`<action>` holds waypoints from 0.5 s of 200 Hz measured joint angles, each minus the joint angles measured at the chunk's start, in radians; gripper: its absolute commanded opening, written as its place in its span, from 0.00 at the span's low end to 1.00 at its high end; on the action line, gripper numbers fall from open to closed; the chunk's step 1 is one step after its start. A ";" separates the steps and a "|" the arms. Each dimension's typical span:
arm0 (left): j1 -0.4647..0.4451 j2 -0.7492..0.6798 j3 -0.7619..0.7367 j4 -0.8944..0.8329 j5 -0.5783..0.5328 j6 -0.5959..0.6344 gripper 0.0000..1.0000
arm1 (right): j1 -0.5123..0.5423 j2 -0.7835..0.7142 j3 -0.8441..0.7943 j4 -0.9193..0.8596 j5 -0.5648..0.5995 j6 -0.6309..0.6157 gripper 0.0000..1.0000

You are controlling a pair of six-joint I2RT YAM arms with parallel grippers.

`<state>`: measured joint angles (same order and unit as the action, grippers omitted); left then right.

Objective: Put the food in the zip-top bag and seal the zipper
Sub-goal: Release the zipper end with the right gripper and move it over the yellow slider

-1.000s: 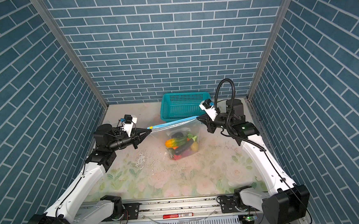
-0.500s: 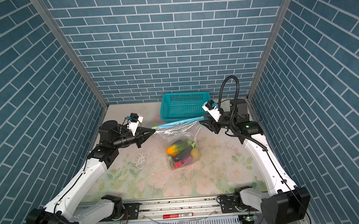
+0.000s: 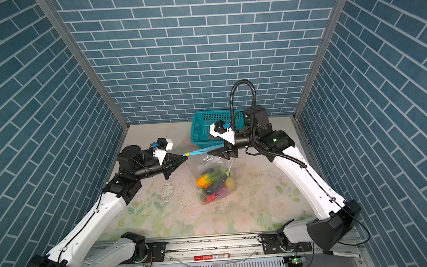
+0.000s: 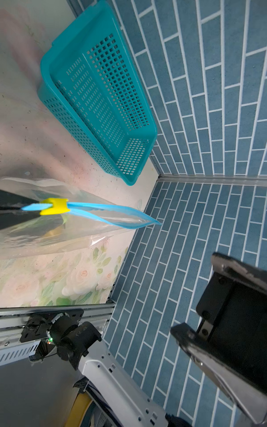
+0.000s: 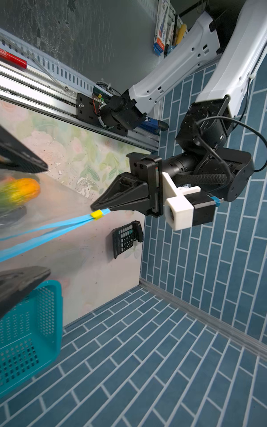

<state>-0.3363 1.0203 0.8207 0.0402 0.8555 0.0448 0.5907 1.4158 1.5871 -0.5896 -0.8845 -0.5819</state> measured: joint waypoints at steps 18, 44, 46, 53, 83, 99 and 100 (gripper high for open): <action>-0.011 -0.005 -0.008 0.031 -0.003 0.011 0.00 | 0.030 0.097 0.092 -0.066 -0.008 -0.045 0.68; -0.024 -0.005 -0.008 0.052 -0.003 0.034 0.00 | 0.060 0.216 0.215 -0.170 -0.011 -0.104 0.68; -0.025 -0.005 -0.008 0.053 -0.003 0.035 0.00 | 0.063 0.225 0.224 -0.177 -0.012 -0.109 0.68; -0.026 -0.005 -0.008 0.056 -0.003 0.040 0.00 | 0.070 0.248 0.250 -0.201 -0.011 -0.122 0.67; -0.027 -0.006 -0.008 0.063 -0.009 0.057 0.00 | 0.093 0.319 0.331 -0.295 -0.011 -0.161 0.61; -0.028 -0.007 -0.008 0.068 -0.013 0.061 0.00 | 0.101 0.339 0.350 -0.336 -0.009 -0.179 0.56; -0.028 -0.007 -0.008 0.068 -0.013 0.061 0.00 | 0.102 0.340 0.350 -0.338 -0.009 -0.180 0.56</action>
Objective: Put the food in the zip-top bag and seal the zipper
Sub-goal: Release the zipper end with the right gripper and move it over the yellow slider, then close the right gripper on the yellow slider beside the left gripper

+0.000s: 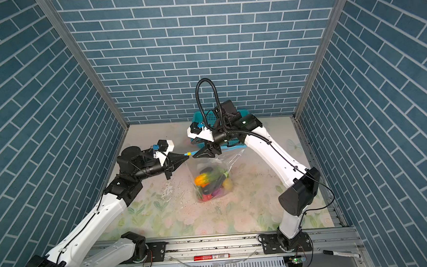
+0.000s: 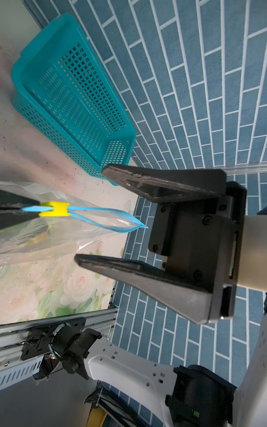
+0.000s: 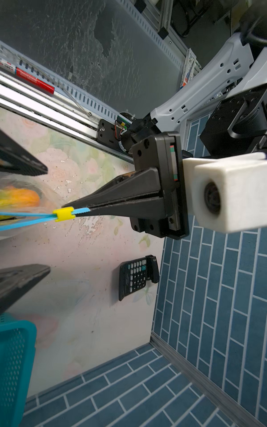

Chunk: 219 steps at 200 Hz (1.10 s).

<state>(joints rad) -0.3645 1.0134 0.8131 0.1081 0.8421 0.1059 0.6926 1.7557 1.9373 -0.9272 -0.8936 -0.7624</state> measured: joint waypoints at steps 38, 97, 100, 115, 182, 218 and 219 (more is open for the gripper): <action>-0.001 0.000 0.000 0.002 -0.005 0.005 0.00 | 0.011 0.022 0.012 -0.062 0.017 -0.029 0.29; -0.001 -0.006 0.000 0.002 -0.005 0.005 0.00 | 0.013 0.031 0.020 -0.085 0.039 -0.033 0.14; -0.001 -0.006 0.000 0.002 -0.005 0.005 0.00 | 0.014 0.031 0.020 -0.085 0.040 -0.033 0.15; -0.001 -0.006 0.000 0.002 -0.005 0.005 0.00 | 0.014 0.031 0.022 -0.086 0.042 -0.033 0.17; -0.001 -0.011 0.000 0.003 -0.005 0.005 0.00 | 0.043 0.031 0.023 -0.060 0.047 -0.031 0.24; -0.001 -0.016 0.000 0.003 -0.005 0.005 0.00 | 0.047 0.031 0.024 -0.037 0.048 -0.031 0.23; -0.001 -0.016 0.000 0.003 -0.005 0.005 0.00 | 0.047 0.031 0.024 -0.036 0.048 -0.031 0.23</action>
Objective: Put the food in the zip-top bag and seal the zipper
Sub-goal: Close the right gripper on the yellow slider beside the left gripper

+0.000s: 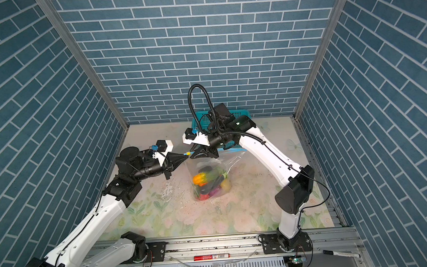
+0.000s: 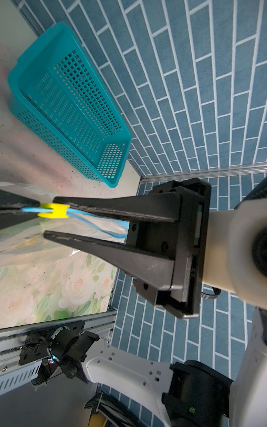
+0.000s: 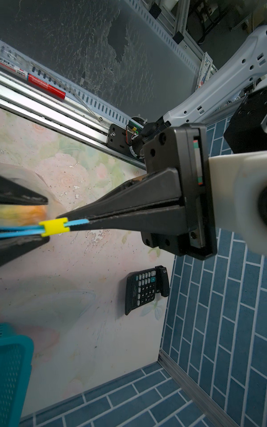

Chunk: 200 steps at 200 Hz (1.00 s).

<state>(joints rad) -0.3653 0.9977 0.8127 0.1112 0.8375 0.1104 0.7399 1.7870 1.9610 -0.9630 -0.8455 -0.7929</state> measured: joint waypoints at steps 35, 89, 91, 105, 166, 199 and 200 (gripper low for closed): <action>-0.001 0.000 0.000 0.000 0.000 0.000 0.00 | 0.013 0.000 0.004 0.018 0.003 0.003 0.25; -0.001 0.000 -0.002 0.000 0.000 0.000 0.00 | 0.014 0.001 0.026 0.029 0.004 0.006 0.13; -0.001 0.000 -0.002 0.000 0.000 0.000 0.00 | 0.014 0.001 0.026 0.029 0.004 0.008 0.13; -0.001 0.000 -0.003 0.000 0.000 0.000 0.00 | 0.014 0.001 0.026 0.029 0.005 0.010 0.11; -0.001 0.000 -0.006 0.000 -0.007 0.000 0.00 | 0.014 0.001 0.026 0.029 0.023 0.009 0.08; -0.001 0.000 -0.011 0.001 -0.011 0.001 0.00 | 0.015 0.001 0.026 0.027 0.042 0.009 0.08; -0.001 0.000 -0.011 0.001 -0.011 0.001 0.00 | 0.015 0.001 0.026 0.027 0.042 0.009 0.08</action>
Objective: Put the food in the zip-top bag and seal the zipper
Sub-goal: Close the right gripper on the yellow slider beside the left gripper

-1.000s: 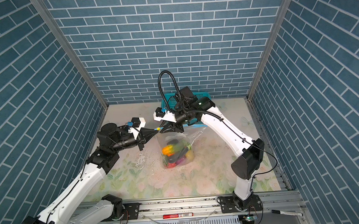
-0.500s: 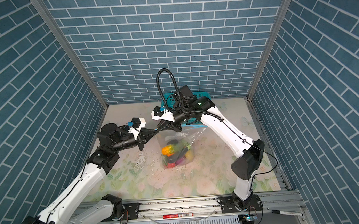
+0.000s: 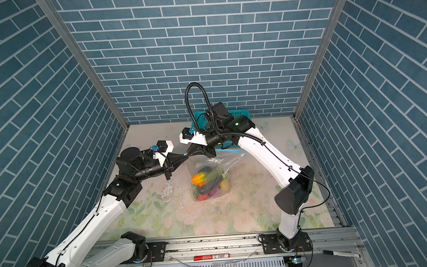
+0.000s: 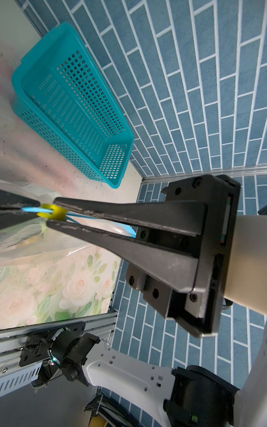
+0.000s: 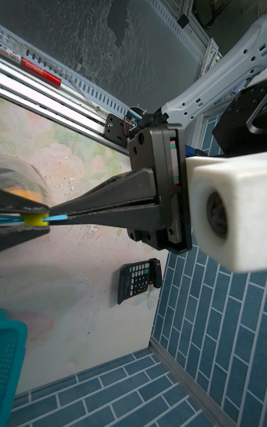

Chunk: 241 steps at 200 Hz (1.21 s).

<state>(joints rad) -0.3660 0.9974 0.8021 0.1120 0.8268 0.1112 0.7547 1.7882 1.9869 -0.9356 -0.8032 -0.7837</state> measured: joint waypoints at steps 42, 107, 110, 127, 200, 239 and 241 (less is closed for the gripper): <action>0.000 -0.008 -0.016 0.011 -0.013 0.004 0.00 | 0.005 0.000 0.000 -0.004 0.024 0.000 0.08; 0.008 -0.016 -0.026 0.017 -0.023 0.009 0.00 | 0.002 0.000 0.000 -0.008 0.047 0.000 0.07; 0.008 -0.016 -0.026 0.018 -0.023 0.010 0.00 | 0.000 -0.001 0.000 -0.009 0.048 0.000 0.07; 0.009 -0.019 -0.029 0.020 -0.023 0.010 0.00 | -0.006 -0.002 0.000 -0.016 0.053 0.000 0.07; 0.015 -0.035 -0.034 0.021 -0.023 0.021 0.00 | -0.026 -0.017 -0.002 -0.031 0.074 0.000 0.06; 0.015 -0.035 -0.034 0.021 -0.020 0.032 0.00 | -0.026 -0.019 -0.002 -0.031 0.072 0.000 0.04; 0.015 -0.035 -0.034 0.021 -0.019 0.032 0.01 | -0.026 -0.019 -0.002 -0.031 0.072 0.000 0.04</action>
<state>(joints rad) -0.3508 0.9623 0.7677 0.1333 0.8078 0.1429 0.7284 1.7691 1.9850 -0.9668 -0.7311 -0.7841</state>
